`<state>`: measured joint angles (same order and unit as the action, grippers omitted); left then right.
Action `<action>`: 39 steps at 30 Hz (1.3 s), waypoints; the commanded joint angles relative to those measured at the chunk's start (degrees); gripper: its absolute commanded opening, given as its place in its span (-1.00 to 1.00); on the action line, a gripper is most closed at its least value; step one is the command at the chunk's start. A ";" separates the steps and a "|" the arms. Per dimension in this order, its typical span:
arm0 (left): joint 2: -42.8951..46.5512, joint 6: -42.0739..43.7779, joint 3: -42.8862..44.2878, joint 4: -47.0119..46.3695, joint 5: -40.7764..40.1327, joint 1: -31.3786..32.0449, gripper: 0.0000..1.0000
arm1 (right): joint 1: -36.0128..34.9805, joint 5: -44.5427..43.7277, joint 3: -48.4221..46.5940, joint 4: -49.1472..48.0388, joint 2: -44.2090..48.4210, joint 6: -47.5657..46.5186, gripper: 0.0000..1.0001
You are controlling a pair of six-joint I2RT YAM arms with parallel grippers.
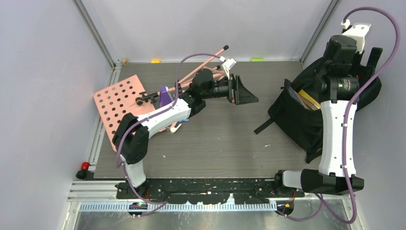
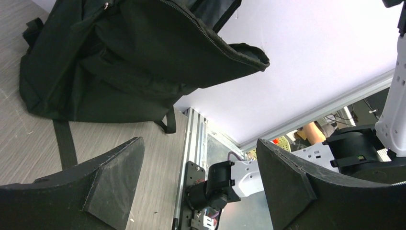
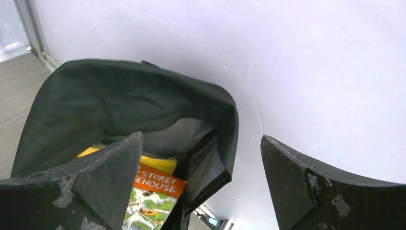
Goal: Pack the student bag
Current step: Place the book in the student bag, then adjust the student bag at the center of the board.
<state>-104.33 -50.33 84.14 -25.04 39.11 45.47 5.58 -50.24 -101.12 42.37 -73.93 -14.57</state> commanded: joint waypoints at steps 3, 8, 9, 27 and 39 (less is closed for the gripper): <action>6.22 1.52 -4.35 -1.48 0.17 -2.73 0.79 | 4.43 -5.63 1.25 -8.34 -2.21 1.99 0.99; 8.82 5.06 -6.28 2.44 -0.03 -3.54 0.79 | 11.36 0.04 -0.09 -2.96 -4.92 4.98 0.99; 9.25 6.27 -6.43 4.00 -0.35 -3.60 0.79 | 12.96 0.62 -0.24 -2.18 -5.18 5.69 0.99; 18.03 12.12 -14.52 7.88 -1.41 -5.82 0.82 | 19.42 28.98 -0.65 8.13 -9.34 15.80 -0.91; 19.85 26.80 -20.63 2.01 2.09 -5.87 0.98 | 7.56 49.19 1.31 8.23 -1.63 21.52 -0.99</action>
<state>-82.46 -31.11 62.52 -18.70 39.42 39.66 17.80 -11.92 -99.09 51.94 -79.00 3.53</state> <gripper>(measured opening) 0.969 0.049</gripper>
